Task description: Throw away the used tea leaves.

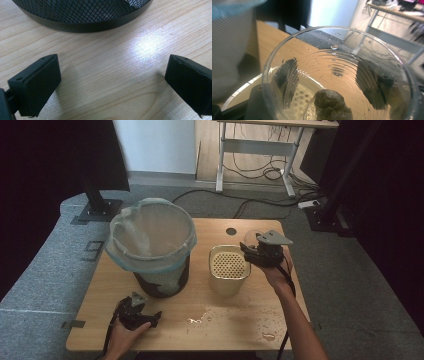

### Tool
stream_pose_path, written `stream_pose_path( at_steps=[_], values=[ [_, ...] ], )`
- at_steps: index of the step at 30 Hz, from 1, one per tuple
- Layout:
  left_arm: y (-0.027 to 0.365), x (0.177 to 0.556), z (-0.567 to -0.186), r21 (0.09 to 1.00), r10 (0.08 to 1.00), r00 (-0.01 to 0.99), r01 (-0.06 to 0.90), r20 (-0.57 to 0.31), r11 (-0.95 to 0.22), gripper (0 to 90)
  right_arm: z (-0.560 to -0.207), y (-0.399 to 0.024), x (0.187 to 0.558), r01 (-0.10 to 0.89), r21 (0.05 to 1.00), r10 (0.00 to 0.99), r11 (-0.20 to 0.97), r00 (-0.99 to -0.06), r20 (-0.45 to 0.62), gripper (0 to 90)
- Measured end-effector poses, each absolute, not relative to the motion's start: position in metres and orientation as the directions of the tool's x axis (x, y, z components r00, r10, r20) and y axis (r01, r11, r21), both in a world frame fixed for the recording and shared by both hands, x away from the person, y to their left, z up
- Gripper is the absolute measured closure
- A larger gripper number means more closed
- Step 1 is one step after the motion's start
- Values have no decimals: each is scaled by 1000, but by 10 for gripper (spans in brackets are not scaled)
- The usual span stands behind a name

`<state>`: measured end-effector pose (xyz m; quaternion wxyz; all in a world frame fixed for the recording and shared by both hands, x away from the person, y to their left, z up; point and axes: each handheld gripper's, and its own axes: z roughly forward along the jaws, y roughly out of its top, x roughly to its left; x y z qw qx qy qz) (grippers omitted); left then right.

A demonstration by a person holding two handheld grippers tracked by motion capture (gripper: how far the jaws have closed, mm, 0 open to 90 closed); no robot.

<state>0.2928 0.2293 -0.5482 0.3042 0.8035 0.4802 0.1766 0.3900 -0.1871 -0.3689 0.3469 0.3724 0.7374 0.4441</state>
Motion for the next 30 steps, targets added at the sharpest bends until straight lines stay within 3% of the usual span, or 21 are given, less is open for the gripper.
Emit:
stream_pose_path(
  at_steps=[9,22,30],
  values=[
    [229,293,-548,658,879,477,665,-9,-354,0,-360,-167,392,195,794,777,576,-433,-457,362],
    [229,293,-548,658,879,477,665,-8,-354,0,-361,-146,397,161,574,581,803,-427,-693,367],
    [229,293,-548,657,879,477,665,-9,-354,0,-375,-130,402,124,314,338,941,-385,-859,366]
  ],
)
